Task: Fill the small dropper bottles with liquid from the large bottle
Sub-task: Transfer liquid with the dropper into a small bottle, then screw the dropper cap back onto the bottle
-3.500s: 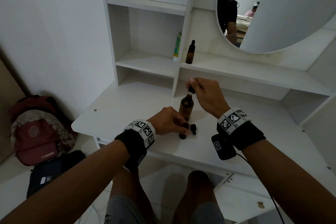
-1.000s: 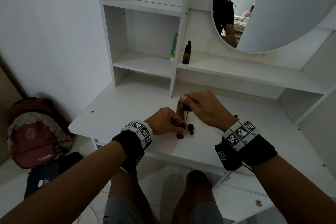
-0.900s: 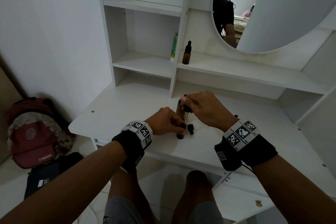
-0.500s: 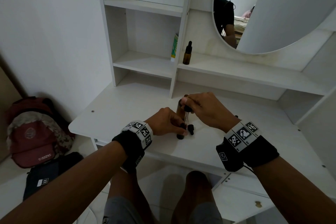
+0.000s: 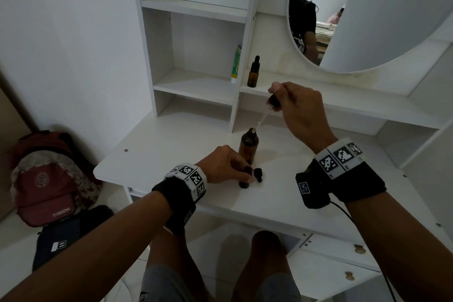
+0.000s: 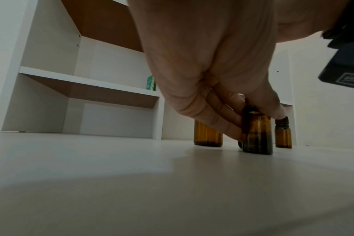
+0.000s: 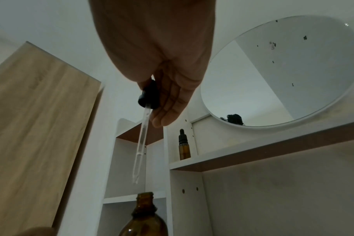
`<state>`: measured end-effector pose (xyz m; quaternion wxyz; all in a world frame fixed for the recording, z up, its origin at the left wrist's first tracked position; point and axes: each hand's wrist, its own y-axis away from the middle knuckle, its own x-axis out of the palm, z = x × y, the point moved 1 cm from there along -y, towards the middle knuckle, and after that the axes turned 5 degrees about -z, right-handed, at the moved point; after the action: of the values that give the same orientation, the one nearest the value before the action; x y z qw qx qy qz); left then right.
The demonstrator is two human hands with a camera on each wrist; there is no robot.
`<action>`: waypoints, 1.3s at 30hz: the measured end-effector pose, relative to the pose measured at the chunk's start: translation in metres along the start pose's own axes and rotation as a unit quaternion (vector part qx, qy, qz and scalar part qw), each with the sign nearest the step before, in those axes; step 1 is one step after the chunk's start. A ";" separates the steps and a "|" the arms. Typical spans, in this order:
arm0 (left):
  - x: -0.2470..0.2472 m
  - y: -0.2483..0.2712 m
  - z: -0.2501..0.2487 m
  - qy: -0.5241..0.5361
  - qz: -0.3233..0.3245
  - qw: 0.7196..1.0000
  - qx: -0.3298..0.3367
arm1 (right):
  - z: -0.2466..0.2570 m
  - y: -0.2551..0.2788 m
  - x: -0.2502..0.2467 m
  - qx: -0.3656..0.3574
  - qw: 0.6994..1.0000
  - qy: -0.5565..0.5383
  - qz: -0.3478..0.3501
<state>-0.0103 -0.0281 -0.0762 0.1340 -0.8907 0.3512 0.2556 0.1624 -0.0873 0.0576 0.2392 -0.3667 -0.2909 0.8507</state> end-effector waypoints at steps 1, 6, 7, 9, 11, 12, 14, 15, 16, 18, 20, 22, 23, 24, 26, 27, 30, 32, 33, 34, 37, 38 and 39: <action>0.000 0.000 0.000 0.002 0.000 1.000 0.000 | -0.001 -0.003 0.000 -0.001 1.000 -0.005 -0.009; 0.000 0.001 0.000 0.001 -0.002 1.000 -0.002 | -0.009 -0.003 0.010 -0.004 1.000 0.012 0.003; 0.000 0.001 0.000 0.000 -0.002 1.000 -0.004 | -0.011 -0.002 0.014 -0.002 1.000 0.024 0.017; 0.000 0.001 0.000 -0.001 -0.004 1.000 -0.005 | -0.015 0.003 0.021 0.007 0.997 0.048 0.058; 0.000 0.001 -0.001 0.001 -0.005 1.000 -0.005 | -0.019 0.009 0.029 0.021 0.991 0.070 0.112; 0.001 0.001 -0.001 0.002 -0.004 1.000 -0.006 | -0.020 0.013 0.032 0.025 0.986 0.086 0.137; 0.001 0.001 0.000 0.000 -0.005 1.000 -0.007 | -0.022 0.018 0.037 0.032 0.974 0.125 0.186; 0.001 0.001 0.000 0.000 -0.006 1.000 -0.008 | -0.023 0.021 0.038 0.042 0.966 0.141 0.211; 0.001 0.001 0.000 0.001 -0.006 1.000 -0.008 | -0.025 0.024 0.038 0.057 0.959 0.147 0.236; 0.001 0.001 0.000 0.004 -0.007 1.000 -0.004 | -0.030 0.031 0.037 0.096 0.942 0.148 0.287; 0.001 0.001 0.000 0.003 -0.007 1.000 0.000 | -0.038 0.039 0.035 0.134 0.917 0.164 0.339; 0.001 0.000 0.001 0.003 -0.008 1.000 0.004 | -0.047 0.048 0.038 0.142 0.894 0.212 0.368; 0.001 0.000 0.001 0.002 -0.008 1.000 0.005 | -0.052 0.053 0.041 0.143 0.885 0.236 0.376; 0.001 0.000 0.002 0.000 -0.007 1.000 0.006 | -0.055 0.058 0.043 0.148 0.876 0.254 0.382; 0.001 0.000 0.002 -0.005 -0.004 1.000 0.008 | -0.058 0.066 0.048 0.162 0.866 0.274 0.386; 0.001 -0.001 0.002 -0.007 -0.002 1.000 0.009 | -0.058 0.070 0.049 0.166 0.863 0.281 0.385; 0.001 0.000 0.000 -0.009 -0.001 1.000 0.011 | -0.060 0.073 0.051 0.170 0.864 0.288 0.377; 0.001 0.001 0.000 -0.010 0.001 1.000 0.010 | -0.055 0.071 0.047 0.178 0.867 0.283 0.370; 0.002 0.001 -0.001 -0.010 0.002 1.000 0.011 | -0.051 0.070 0.043 0.180 0.869 0.278 0.368; 0.002 0.001 -0.001 -0.011 0.003 1.000 0.011 | -0.047 0.068 0.038 0.181 0.872 0.271 0.365; 0.001 0.002 -0.002 -0.014 0.001 1.000 0.008 | -0.030 0.058 0.017 0.170 0.894 0.230 0.344; 0.001 0.002 -0.001 -0.015 -0.001 1.000 0.007 | -0.023 0.054 0.010 0.166 0.900 0.215 0.342; 0.001 0.002 -0.001 -0.016 -0.002 1.000 0.005 | -0.016 0.051 0.004 0.164 0.902 0.199 0.347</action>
<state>-0.0103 -0.0303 -0.0761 0.1446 -0.8864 0.3490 0.2674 0.1625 -0.1165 0.0121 0.0389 -0.5617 0.0519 0.8248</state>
